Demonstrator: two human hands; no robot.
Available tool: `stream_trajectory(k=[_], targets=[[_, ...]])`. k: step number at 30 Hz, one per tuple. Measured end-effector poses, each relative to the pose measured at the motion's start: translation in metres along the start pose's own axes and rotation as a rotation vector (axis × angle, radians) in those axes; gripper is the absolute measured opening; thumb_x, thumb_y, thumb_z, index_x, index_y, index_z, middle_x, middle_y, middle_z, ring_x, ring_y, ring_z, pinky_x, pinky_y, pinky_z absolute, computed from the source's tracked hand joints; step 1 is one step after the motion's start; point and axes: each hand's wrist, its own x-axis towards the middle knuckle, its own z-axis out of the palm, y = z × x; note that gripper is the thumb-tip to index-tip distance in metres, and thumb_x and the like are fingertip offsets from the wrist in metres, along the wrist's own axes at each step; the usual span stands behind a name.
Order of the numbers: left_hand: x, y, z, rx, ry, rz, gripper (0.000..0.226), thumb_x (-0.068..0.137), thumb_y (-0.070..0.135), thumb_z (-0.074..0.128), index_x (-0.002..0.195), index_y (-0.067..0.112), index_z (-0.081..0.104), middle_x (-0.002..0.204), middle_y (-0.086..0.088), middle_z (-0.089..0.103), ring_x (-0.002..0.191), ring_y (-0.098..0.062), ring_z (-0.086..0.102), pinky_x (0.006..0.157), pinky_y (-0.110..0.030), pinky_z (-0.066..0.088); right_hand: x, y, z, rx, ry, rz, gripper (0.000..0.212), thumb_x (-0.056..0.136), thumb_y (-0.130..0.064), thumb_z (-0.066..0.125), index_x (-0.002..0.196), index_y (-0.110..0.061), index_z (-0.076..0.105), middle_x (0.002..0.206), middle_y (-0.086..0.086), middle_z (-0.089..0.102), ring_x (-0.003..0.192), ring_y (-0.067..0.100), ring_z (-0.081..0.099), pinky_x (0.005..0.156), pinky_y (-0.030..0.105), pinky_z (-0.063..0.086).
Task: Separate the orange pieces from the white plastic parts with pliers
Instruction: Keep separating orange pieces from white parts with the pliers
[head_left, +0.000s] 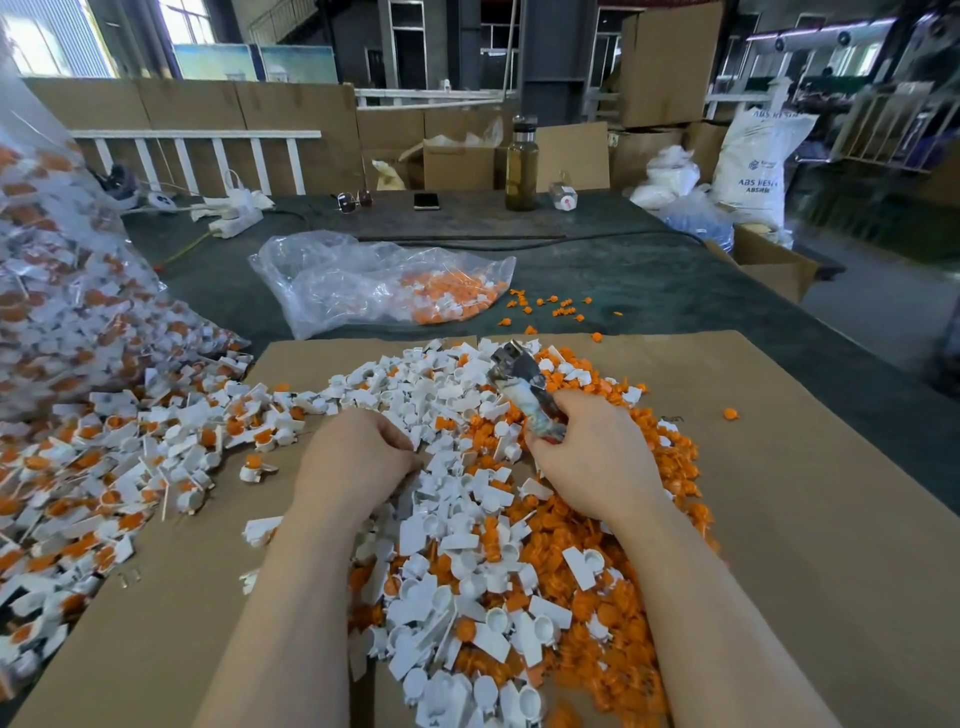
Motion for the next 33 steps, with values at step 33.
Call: stream_trajectory(k=[33], targets=[[-0.013,0.02,0.009,-0.138,-0.101,0.148,0.016,0.074,0.035,0.086,0.079,0.028,0.072,0.075,0.009,0.07,0.069,-0.012,0.064,0.059,-0.026,0.047,-0.001,-0.006,-0.001,0.429,0.136,0.004,0.011,0.091,-0.035,0.063,0.082,-0.032,0.056,0.07,-0.015,0.058,0.071,0.0,0.057,0.05,0.012,0.035]])
